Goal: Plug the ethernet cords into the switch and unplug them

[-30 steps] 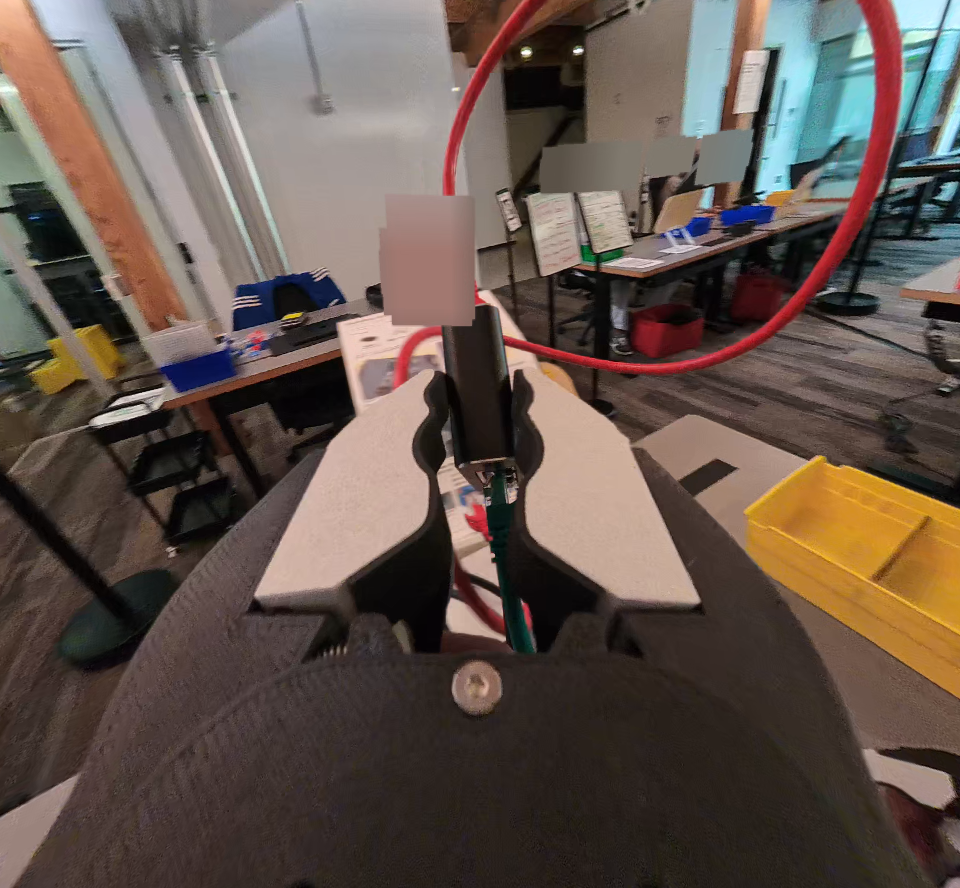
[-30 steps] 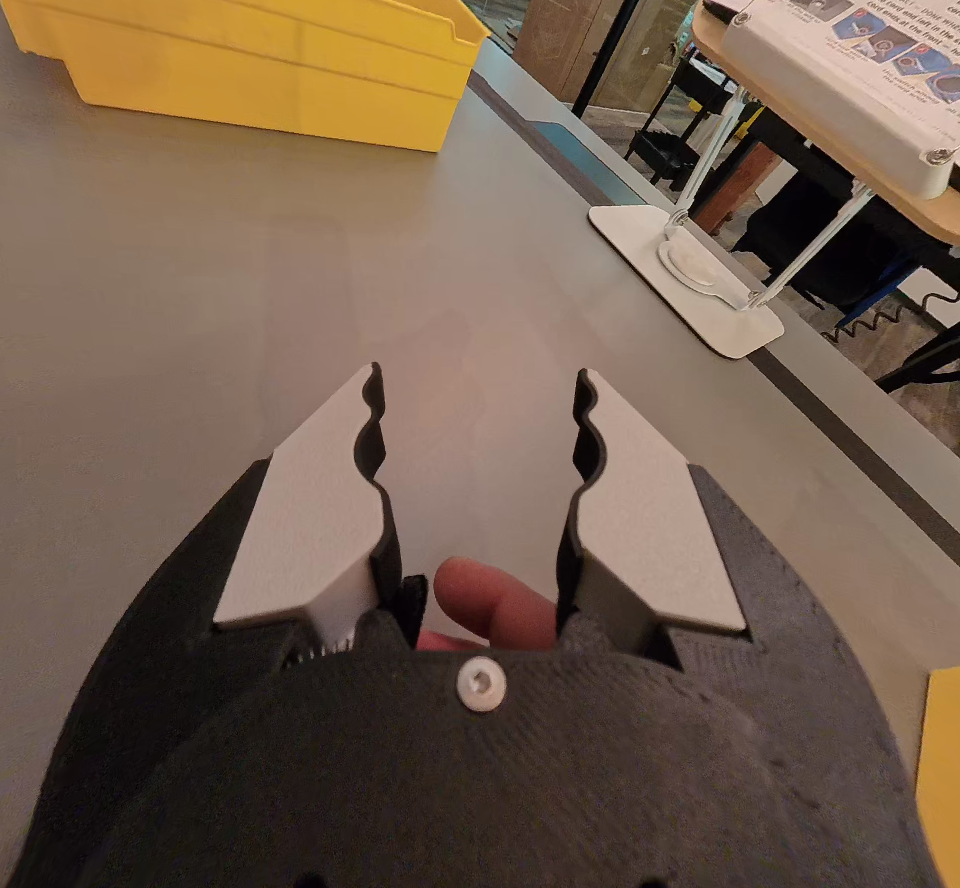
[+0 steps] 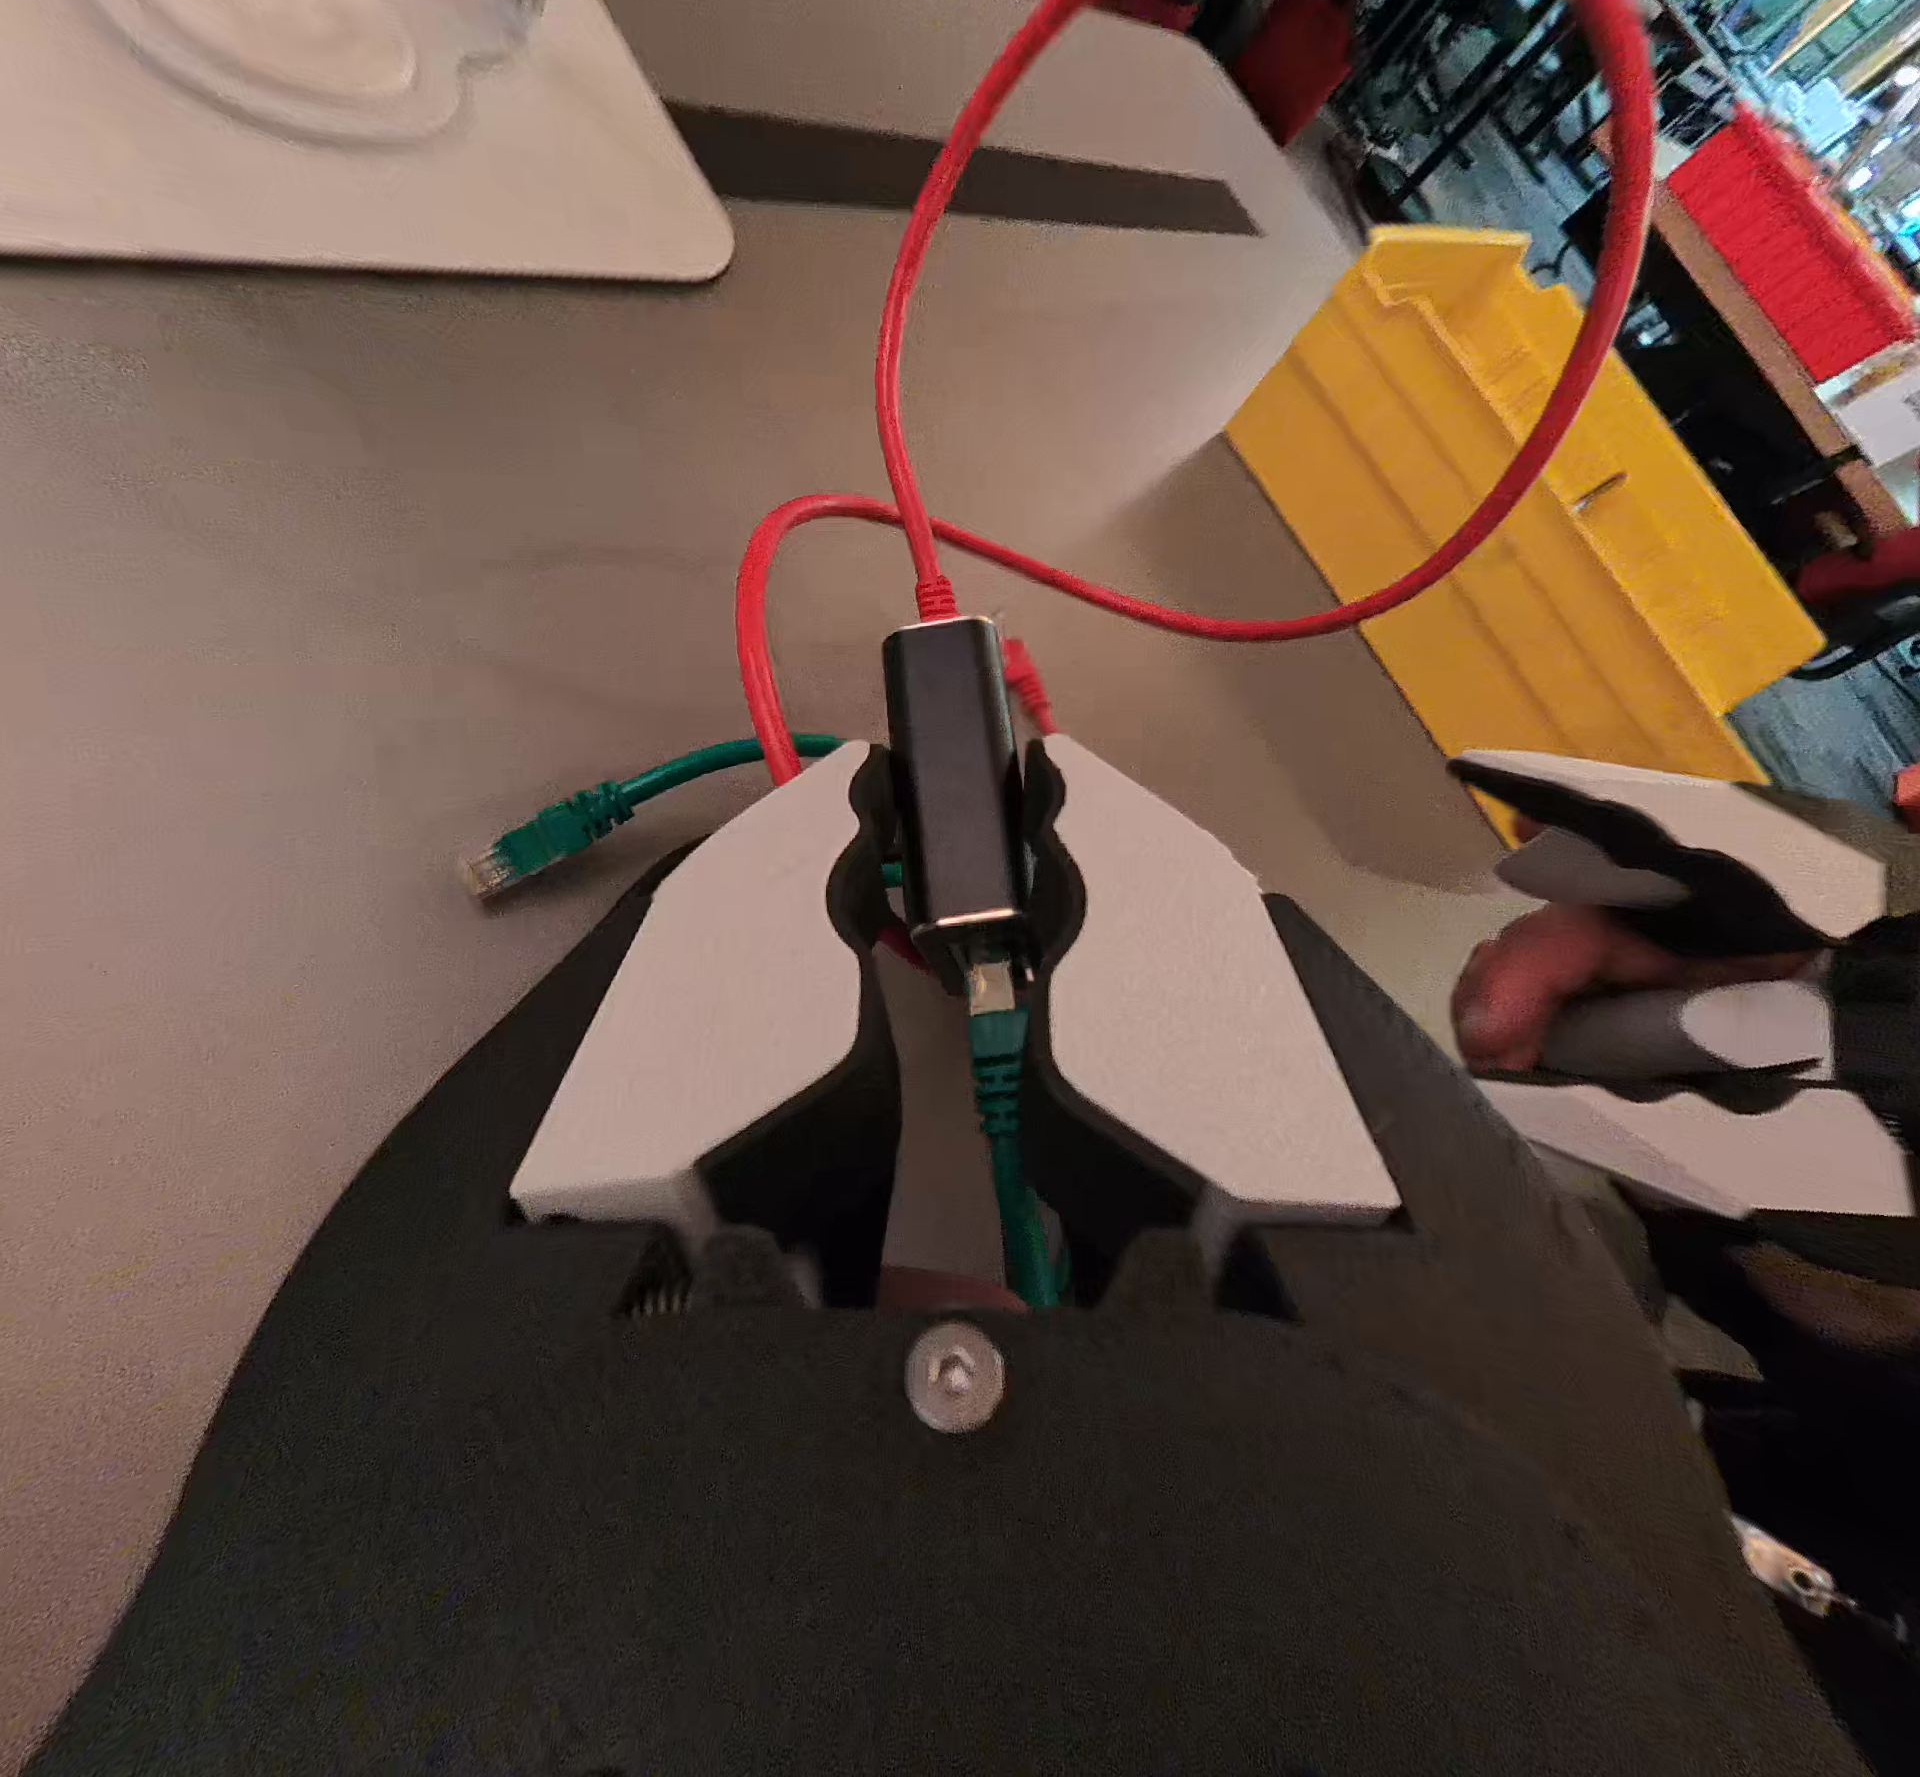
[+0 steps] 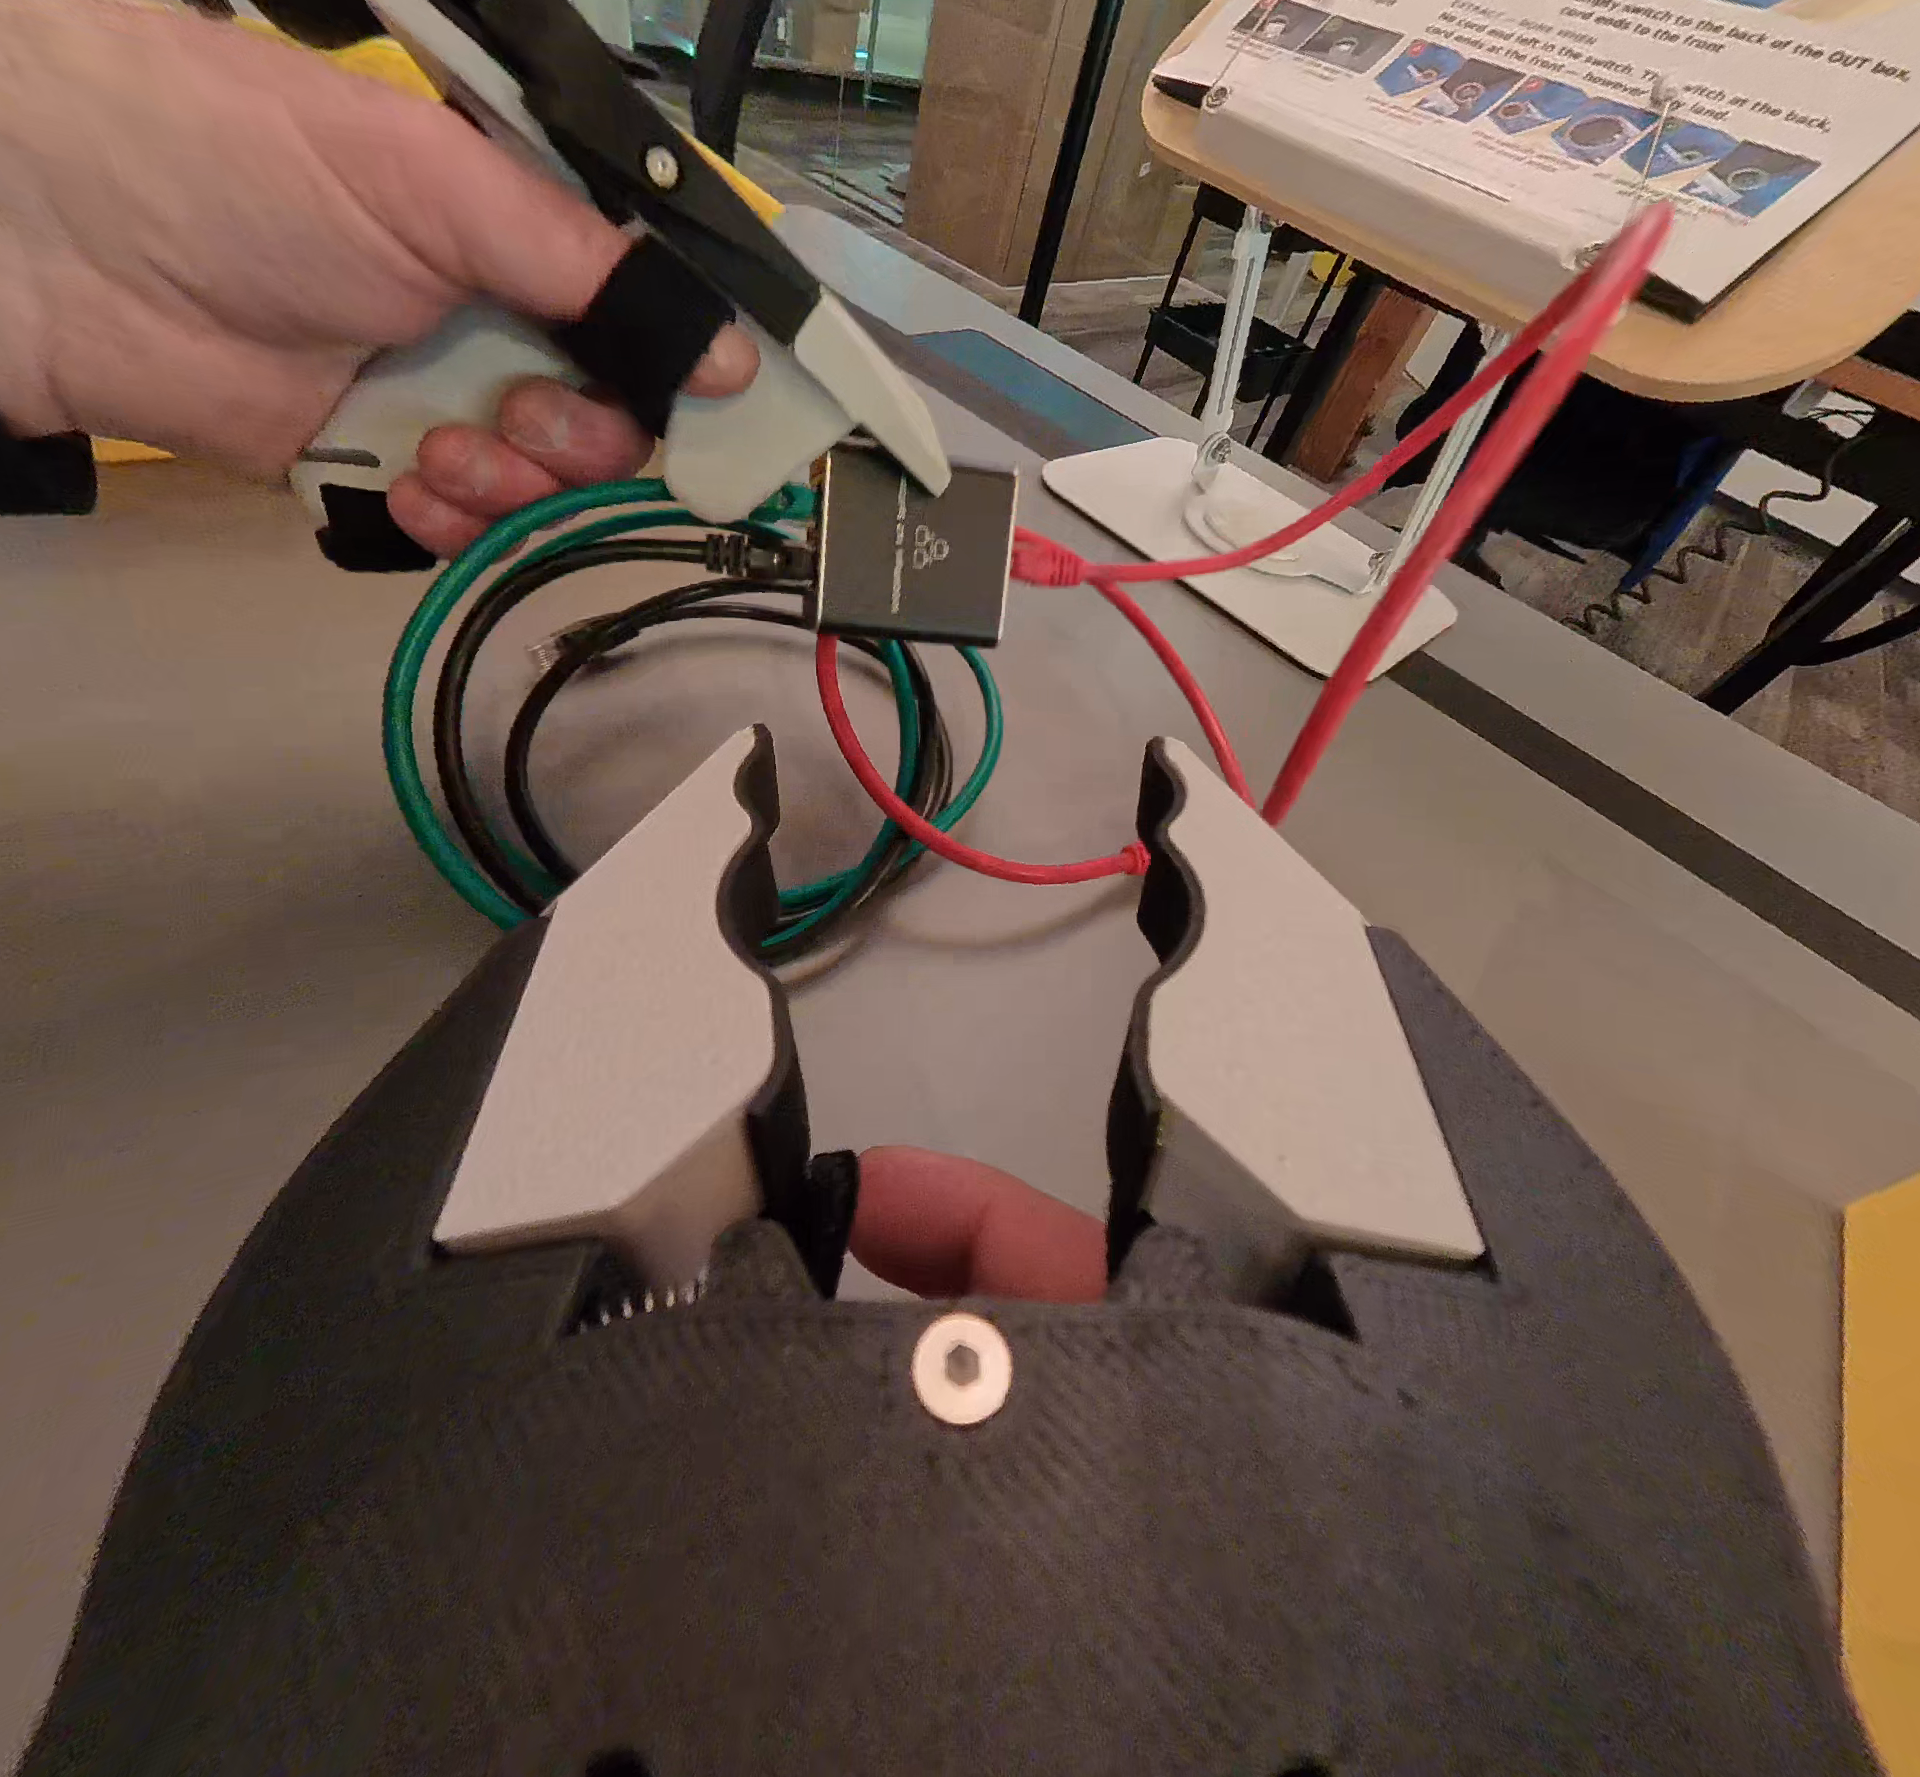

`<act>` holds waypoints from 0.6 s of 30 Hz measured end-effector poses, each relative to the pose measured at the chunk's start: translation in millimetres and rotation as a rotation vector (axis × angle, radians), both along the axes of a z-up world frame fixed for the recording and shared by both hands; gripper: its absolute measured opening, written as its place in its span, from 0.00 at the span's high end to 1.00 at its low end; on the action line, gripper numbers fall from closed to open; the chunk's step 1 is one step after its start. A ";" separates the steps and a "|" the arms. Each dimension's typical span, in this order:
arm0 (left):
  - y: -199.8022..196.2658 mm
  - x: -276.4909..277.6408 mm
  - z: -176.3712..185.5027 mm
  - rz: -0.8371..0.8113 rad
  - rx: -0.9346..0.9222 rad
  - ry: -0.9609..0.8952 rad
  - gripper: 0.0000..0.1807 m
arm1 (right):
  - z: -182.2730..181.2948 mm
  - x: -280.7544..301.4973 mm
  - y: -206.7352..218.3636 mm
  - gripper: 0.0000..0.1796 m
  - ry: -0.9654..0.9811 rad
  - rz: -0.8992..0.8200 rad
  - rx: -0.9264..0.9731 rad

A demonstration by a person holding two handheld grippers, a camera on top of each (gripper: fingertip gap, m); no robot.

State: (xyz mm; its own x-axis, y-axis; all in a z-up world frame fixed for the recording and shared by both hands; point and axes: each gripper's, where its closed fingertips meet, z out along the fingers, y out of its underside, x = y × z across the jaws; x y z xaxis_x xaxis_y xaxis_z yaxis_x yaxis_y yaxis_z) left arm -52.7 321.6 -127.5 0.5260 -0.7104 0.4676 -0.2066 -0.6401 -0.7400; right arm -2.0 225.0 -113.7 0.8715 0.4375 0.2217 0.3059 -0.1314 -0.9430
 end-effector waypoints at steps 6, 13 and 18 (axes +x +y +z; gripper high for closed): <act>3.3 -15.2 -30.4 0.013 0.023 0.134 0.67 | -1.8 -1.4 -0.6 0.62 -0.010 0.008 -0.005; -1.2 -52.2 37.8 0.039 0.409 0.314 0.52 | -2.1 -1.2 -2.2 0.62 -0.017 0.012 -0.005; 42.7 -182.6 103.5 0.275 0.603 0.528 0.55 | -4.8 -4.6 -2.2 0.62 -0.024 0.020 -0.012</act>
